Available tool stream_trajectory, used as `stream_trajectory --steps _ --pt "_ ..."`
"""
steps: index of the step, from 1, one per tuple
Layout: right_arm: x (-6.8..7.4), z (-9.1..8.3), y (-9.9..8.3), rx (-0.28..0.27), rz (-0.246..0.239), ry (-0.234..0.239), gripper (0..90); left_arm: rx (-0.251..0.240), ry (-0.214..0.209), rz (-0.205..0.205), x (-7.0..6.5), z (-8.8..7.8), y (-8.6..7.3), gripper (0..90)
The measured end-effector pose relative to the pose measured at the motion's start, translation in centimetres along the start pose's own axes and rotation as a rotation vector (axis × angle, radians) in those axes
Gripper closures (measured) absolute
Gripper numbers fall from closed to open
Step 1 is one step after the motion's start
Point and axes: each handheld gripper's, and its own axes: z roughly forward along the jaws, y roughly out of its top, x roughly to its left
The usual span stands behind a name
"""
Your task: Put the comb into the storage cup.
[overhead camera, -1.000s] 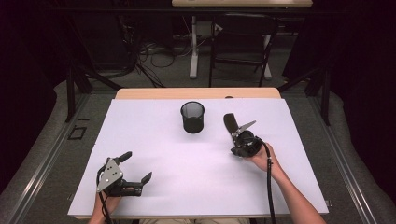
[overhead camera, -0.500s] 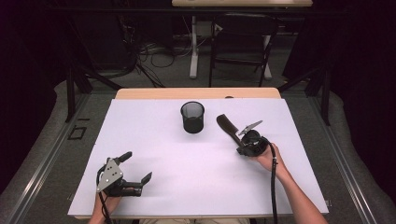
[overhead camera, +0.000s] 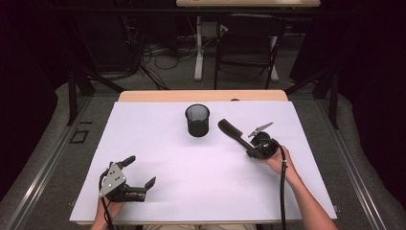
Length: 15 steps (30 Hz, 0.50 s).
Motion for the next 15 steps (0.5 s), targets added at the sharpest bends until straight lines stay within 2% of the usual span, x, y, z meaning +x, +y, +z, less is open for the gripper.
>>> stream_trajectory --steps 3,6,9,11,13,14,15 --pt "0.2 0.0 0.0 0.001 0.009 0.002 90.0 -0.001 0.0 0.0 0.0 0.0 0.0 0.4" --pt "0.4 -0.1 0.2 0.002 -0.011 0.007 89.1 -0.001 -0.001 0.0 0.0 0.0 0.0 0.4" --pt "0.5 -0.6 0.3 0.001 -0.014 0.027 81.3 -0.002 -0.002 -0.002 0.0 0.0 0.0 0.4" --pt "0.6 -0.8 0.3 -0.01 -0.002 0.032 71.7 -0.005 -0.003 0.0 0.0 -0.1 0.0 0.4" --pt "0.6 -1.0 0.4 -0.007 -0.014 0.041 67.3 -0.005 -0.003 0.001 0.0 -0.1 0.0 0.4" --pt "0.7 -1.1 0.5 -0.005 -0.002 0.043 62.5 -0.003 -0.001 0.0 0.1 -0.1 0.0 0.4" --pt "0.7 -1.3 0.6 -0.013 -0.005 0.048 61.8 -0.001 0.0 -0.002 0.1 0.0 0.0 0.4"
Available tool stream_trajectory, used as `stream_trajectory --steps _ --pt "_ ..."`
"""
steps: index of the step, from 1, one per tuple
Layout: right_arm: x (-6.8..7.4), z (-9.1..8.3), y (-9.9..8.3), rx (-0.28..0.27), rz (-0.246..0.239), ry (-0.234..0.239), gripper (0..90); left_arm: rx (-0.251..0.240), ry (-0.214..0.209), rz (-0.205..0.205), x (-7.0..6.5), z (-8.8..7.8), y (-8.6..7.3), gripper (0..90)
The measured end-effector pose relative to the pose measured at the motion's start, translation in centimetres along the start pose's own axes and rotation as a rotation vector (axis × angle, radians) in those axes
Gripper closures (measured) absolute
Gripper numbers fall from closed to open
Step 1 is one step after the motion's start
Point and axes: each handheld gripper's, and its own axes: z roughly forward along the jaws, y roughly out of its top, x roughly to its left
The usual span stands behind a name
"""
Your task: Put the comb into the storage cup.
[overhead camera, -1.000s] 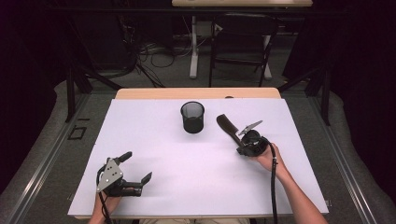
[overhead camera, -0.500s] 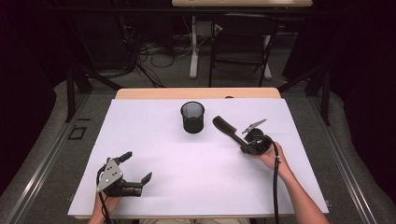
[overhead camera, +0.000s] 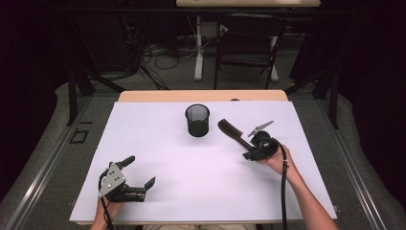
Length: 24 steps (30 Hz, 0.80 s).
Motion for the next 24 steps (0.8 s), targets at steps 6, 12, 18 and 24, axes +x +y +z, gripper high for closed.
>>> stream_trajectory --steps 6,12,18,24 --pt "0.4 -0.9 0.4 -0.014 -0.031 0.014 41.0 0.0 0.004 0.0 0.1 0.0 0.0 0.4" --pt "0.3 -1.6 0.8 -0.027 -0.034 -0.009 28.5 0.0 0.001 -0.001 0.1 0.0 0.0 0.4" --pt "0.1 -1.5 1.2 -0.024 -0.041 -0.061 14.7 0.004 -0.004 0.01 -0.1 0.2 0.1 0.4" --pt "-0.2 -1.3 1.6 -0.029 -0.044 -0.08 6.4 0.003 -0.002 0.01 0.0 0.1 0.1 0.4"
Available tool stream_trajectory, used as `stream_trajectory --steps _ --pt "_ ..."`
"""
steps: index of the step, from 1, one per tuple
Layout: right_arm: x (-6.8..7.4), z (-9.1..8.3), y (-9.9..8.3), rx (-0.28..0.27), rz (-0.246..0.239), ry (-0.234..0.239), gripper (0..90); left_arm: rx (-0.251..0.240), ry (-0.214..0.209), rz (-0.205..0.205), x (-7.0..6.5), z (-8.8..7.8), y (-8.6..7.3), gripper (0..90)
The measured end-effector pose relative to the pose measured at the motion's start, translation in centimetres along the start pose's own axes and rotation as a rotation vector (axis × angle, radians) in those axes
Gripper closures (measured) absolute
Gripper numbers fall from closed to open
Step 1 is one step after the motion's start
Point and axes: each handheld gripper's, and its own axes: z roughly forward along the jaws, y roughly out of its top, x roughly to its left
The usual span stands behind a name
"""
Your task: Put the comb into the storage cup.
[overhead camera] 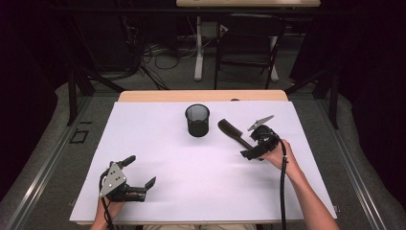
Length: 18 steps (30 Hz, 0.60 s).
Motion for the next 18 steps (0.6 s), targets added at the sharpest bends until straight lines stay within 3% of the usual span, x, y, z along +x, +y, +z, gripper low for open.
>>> stream_trajectory --steps 3,6,14,18 --pt "-0.3 0.2 0.2 0.0 -0.003 -0.005 2.9 0.001 0.0 0.0 0.0 0.1 0.0 0.4" --pt "-0.4 0.4 0.5 0.034 0.002 -0.013 0.0 0.003 -0.002 0.002 0.0 0.2 0.0 0.4" --pt "-0.8 0.4 1.1 0.004 0.005 -0.012 0.0 0.003 0.0 -0.003 0.0 0.3 0.0 0.4" --pt "-0.8 0.5 1.5 0.019 0.004 -0.002 0.0 0.009 -0.003 0.0 -0.1 0.4 0.0 0.4"
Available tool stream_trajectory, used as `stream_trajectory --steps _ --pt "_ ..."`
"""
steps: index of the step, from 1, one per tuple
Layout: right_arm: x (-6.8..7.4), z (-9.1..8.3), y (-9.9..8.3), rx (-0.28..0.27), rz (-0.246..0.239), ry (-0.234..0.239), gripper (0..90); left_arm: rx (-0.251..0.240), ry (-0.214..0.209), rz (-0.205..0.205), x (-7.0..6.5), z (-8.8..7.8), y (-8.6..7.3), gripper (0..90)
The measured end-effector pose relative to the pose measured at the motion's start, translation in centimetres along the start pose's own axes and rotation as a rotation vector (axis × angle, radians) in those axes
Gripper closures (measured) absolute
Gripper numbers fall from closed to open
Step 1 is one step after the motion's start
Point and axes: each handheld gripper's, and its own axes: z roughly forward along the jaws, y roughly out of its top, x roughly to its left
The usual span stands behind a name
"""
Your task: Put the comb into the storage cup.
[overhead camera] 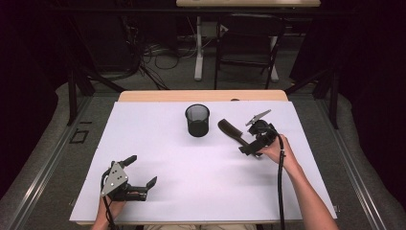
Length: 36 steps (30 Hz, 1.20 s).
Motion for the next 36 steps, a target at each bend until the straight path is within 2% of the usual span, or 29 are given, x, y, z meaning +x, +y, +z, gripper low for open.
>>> stream_trajectory --steps 2,7,17,18,19,22,23,24,26,28,29,30,31,32,34,35,36 --pt "0.1 0.2 0.3 0.009 0.005 0.009 0.0 -0.003 -0.001 -0.001 -0.1 0.0 0.0 0.4" --pt "0.0 0.8 0.9 0.021 -0.015 0.008 0.0 -0.006 0.002 -0.004 0.1 -0.2 0.0 0.4" --pt "-0.6 1.7 2.2 0.055 0.007 0.016 0.0 -0.002 0.002 -0.002 -0.1 -0.3 -0.1 0.4" --pt "-0.7 1.8 2.3 0.056 -0.004 0.019 0.0 -0.003 0.003 -0.002 0.0 -0.4 -0.1 0.3" --pt "-0.7 1.9 2.4 0.066 0.009 0.016 0.0 -0.002 0.006 -0.001 0.0 -0.4 -0.1 0.3" --pt "-0.8 2.3 2.6 0.083 0.001 0.0 0.5 -0.007 0.011 -0.008 0.1 -0.5 -0.1 0.4" --pt "-0.7 2.4 2.7 0.094 0.012 -0.008 2.3 -0.007 0.01 -0.008 0.1 -0.4 -0.1 0.4" --pt "-0.9 2.6 2.9 0.107 -0.008 -0.004 5.6 -0.005 0.009 -0.006 0.1 -0.3 -0.1 0.4" --pt "-0.9 2.7 2.9 0.107 -0.003 -0.005 7.3 -0.001 0.002 -0.003 0.0 -0.2 -0.1 0.3" --pt "-0.9 2.8 3.1 0.12 -0.008 -0.005 14.9 0.0 -0.002 -0.001 0.0 -0.1 -0.1 0.3" --pt "-0.9 2.9 3.2 0.129 -0.012 -0.009 15.8 0.0 -0.001 -0.001 0.0 -0.1 -0.1 0.4" --pt "-0.8 3.0 3.2 0.128 -0.011 -0.017 21.1 0.002 -0.001 -0.001 0.0 -0.1 -0.1 0.4" --pt "-0.6 3.0 3.3 0.152 0.02 -0.032 26.4 0.003 -0.001 -0.001 0.0 -0.1 -0.1 0.3" --pt "-0.8 3.2 3.3 0.149 -0.011 -0.032 29.7 0.001 0.0 -0.006 0.0 -0.1 -0.1 0.3" --pt "-0.9 3.4 3.4 0.161 -0.012 -0.033 37.6 0.001 0.002 -0.005 0.1 -0.2 -0.1 0.3" --pt "-0.7 3.5 3.3 0.17 0.013 -0.034 40.8 0.0 0.003 -0.005 0.1 -0.2 -0.1 0.3" --pt "-0.9 3.7 3.3 0.171 -0.01 -0.03 44.7 0.001 0.001 -0.006 0.1 -0.2 -0.1 0.3"
